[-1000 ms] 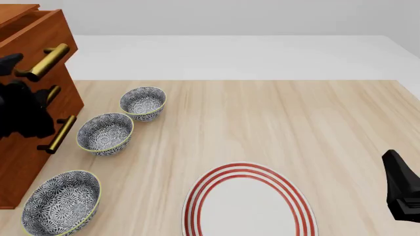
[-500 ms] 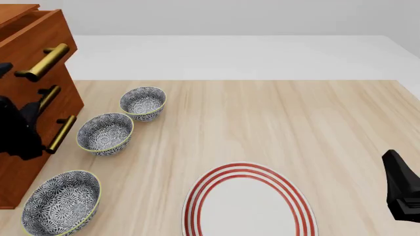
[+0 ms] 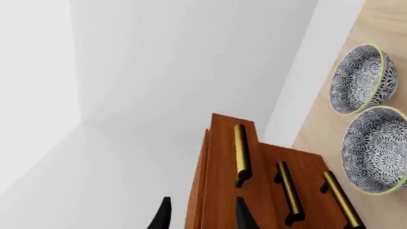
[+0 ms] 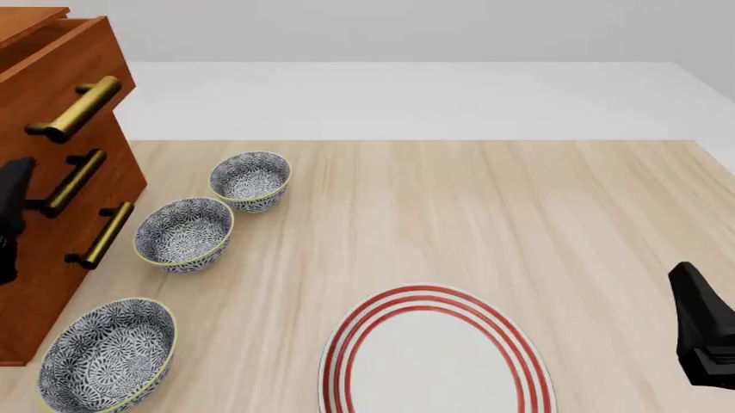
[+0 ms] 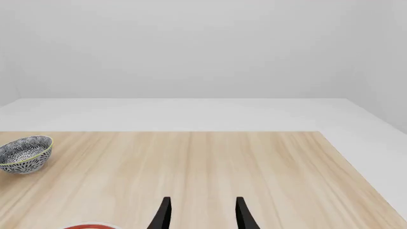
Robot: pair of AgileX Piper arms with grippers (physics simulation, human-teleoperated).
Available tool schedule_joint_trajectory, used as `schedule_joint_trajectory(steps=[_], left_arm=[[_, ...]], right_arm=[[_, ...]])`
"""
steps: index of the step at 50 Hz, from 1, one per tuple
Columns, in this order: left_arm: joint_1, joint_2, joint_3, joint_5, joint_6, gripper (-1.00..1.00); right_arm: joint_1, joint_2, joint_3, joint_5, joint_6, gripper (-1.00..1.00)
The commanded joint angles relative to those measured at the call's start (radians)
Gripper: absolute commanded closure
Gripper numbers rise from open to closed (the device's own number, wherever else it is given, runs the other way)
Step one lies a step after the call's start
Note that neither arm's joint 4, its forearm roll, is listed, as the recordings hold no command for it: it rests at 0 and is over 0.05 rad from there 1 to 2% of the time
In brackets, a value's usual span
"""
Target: Open the top drawer of the cabinet.
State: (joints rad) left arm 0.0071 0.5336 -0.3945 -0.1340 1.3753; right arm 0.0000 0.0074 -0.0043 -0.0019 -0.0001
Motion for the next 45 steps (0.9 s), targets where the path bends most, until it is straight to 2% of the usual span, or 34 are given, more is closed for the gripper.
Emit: schedule_joint_trajectory(steps=[1, 8, 9, 10, 12, 14, 15, 16, 18, 19, 21, 23, 24, 25, 29, 31, 32, 34, 35, 36, 37, 38, 41, 43, 44, 45], left_arm=[[-0.039, -0.116, -0.116, 0.187, -0.136, -1.0], [-0.062, -0.126, -0.212, 0.276, -0.273, -1.0], [-0.048, -0.104, -0.275, 0.314, -0.368, -1.0], [-0.05, -0.102, -0.293, 0.312, -0.4, -1.0], [-0.058, -0.066, -0.341, 0.386, -0.495, -1.0], [-0.09, -0.077, -0.36, 0.403, -0.546, -1.0], [-0.113, -0.068, -0.395, 0.448, -0.611, -1.0], [-0.147, -0.079, -0.38, 0.459, -0.595, -1.0], [-0.167, -0.077, -0.394, 0.484, -0.622, -1.0], [-0.196, -0.111, -0.378, 0.485, -0.599, -1.0], [-0.207, -0.109, -0.424, 0.518, -0.66, -1.0], [-0.187, -0.108, -0.416, 0.505, -0.643, -1.0], [-0.173, -0.095, -0.447, 0.526, -0.696, -1.0], [-0.166, -0.094, -0.444, 0.523, -0.69, -1.0], [-0.115, -0.069, -0.496, 0.553, -0.781, -1.0], [-0.113, -0.068, -0.504, 0.556, -0.798, -1.0], [-0.103, -0.042, -0.538, 0.595, -0.883, -1.0], [-0.098, -0.068, -0.529, 0.584, -0.868, -1.0], [-0.1, -0.07, -0.553, 0.606, -0.928, -1.0], [-0.091, -0.07, -0.557, 0.61, -0.937, -1.0], [-0.086, -0.081, -0.55, 0.608, -0.917, -1.0], [-0.08, -0.072, -0.566, 0.63, -0.965, -1.0], [-0.084, -0.088, -0.554, 0.63, -0.952, -1.0], [-0.051, -0.07, -0.564, 0.656, -1.016, -1.0], [-0.029, -0.067, -0.58, 0.662, -1.076, -1.0], [-0.036, -0.067, -0.576, 0.674, -1.078, -1.0]], right_arm=[[0.0, 0.0, 0.0, 0.0, 0.0, -1.0], [0.0, 0.0, 0.0, 0.0, 0.0, -1.0], [0.0, 0.0, 0.0, 0.0, 0.0, -1.0], [0.0, 0.0, 0.0, 0.0, 0.0, -1.0], [0.0, 0.0, 0.0, 0.0, 0.0, -1.0], [0.0, 0.0, 0.0, 0.0, 0.0, -1.0], [0.0, 0.0, 0.0, 0.0, 0.0, -1.0], [0.0, 0.0, 0.0, 0.0, 0.0, -1.0], [0.0, 0.0, 0.0, 0.0, 0.0, -1.0], [0.0, 0.0, 0.0, 0.0, 0.0, -1.0], [0.0, 0.0, 0.0, 0.0, 0.0, -1.0], [0.0, 0.0, 0.0, 0.0, 0.0, -1.0], [0.0, 0.0, 0.0, 0.0, 0.0, -1.0], [0.0, 0.0, 0.0, 0.0, 0.0, -1.0], [0.0, 0.0, 0.0, 0.0, 0.0, -1.0], [0.0, 0.0, 0.0, 0.0, 0.0, -1.0], [0.0, 0.0, 0.0, 0.0, 0.0, -1.0], [0.0, 0.0, 0.0, 0.0, 0.0, -1.0], [0.0, 0.0, 0.0, 0.0, 0.0, -1.0], [0.0, 0.0, 0.0, 0.0, 0.0, -1.0], [0.0, 0.0, 0.0, 0.0, 0.0, -1.0], [0.0, 0.0, 0.0, 0.0, 0.0, -1.0], [0.0, 0.0, 0.0, 0.0, 0.0, -1.0], [0.0, 0.0, 0.0, 0.0, 0.0, -1.0], [0.0, 0.0, 0.0, 0.0, 0.0, -1.0], [0.0, 0.0, 0.0, 0.0, 0.0, -1.0]])
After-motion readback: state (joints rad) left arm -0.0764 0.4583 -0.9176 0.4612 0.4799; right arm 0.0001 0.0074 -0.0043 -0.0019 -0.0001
